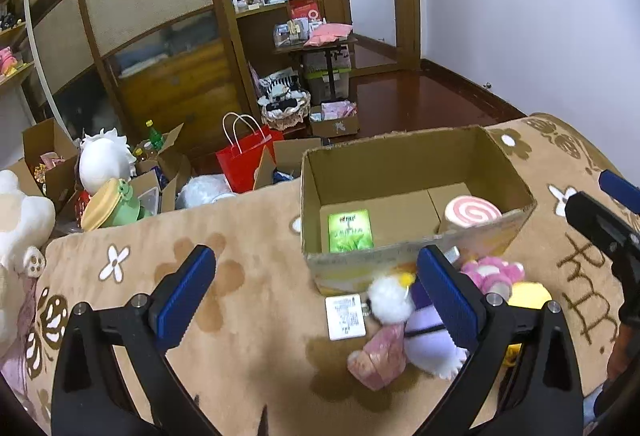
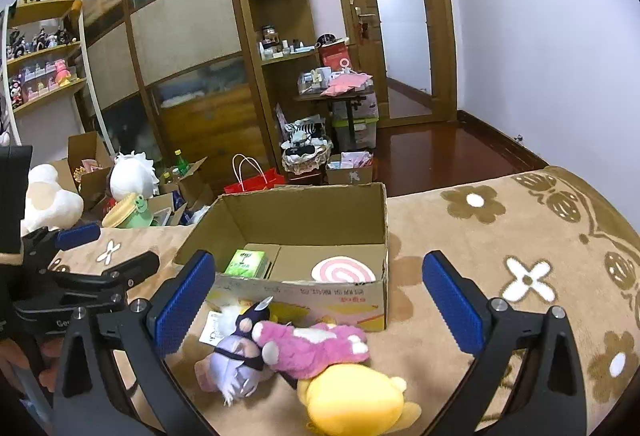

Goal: Organize soft objects
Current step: 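Withdraw both tools from the box and move toward the plush pile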

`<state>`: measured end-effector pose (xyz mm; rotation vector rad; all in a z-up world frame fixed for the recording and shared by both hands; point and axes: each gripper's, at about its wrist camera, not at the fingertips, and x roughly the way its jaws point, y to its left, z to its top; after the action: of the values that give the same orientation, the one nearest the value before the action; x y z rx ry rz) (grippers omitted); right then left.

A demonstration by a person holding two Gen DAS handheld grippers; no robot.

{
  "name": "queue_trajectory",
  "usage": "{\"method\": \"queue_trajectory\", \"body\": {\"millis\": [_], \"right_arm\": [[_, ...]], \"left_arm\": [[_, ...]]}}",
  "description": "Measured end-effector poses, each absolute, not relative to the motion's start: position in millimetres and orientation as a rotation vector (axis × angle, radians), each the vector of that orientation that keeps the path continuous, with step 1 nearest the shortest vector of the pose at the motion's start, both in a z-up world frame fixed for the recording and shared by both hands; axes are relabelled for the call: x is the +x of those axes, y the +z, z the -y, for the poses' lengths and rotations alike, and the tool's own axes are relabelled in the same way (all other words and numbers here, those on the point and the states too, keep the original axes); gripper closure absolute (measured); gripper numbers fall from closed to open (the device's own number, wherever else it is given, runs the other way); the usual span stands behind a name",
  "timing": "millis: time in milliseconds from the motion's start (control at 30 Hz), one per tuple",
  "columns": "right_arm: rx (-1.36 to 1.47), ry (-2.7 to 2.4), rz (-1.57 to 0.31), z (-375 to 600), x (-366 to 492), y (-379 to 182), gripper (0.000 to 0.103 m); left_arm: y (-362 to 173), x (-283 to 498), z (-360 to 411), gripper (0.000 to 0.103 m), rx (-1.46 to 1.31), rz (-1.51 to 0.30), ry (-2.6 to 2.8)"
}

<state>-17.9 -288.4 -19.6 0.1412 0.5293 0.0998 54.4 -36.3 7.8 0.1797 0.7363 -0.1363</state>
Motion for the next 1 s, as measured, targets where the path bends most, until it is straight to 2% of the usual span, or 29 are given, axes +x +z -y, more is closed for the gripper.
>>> {"method": "queue_trajectory", "body": {"millis": [467,1000], "right_arm": [[0.150,0.088,-0.549,287,-38,-26,0.000],[0.165,0.084,-0.615,286,-33,-53,0.000]], "left_arm": [[0,28,43,0.003,0.200,-0.758,-0.154],[-25,34,51,0.003,0.185,-0.834,-0.174]]}}
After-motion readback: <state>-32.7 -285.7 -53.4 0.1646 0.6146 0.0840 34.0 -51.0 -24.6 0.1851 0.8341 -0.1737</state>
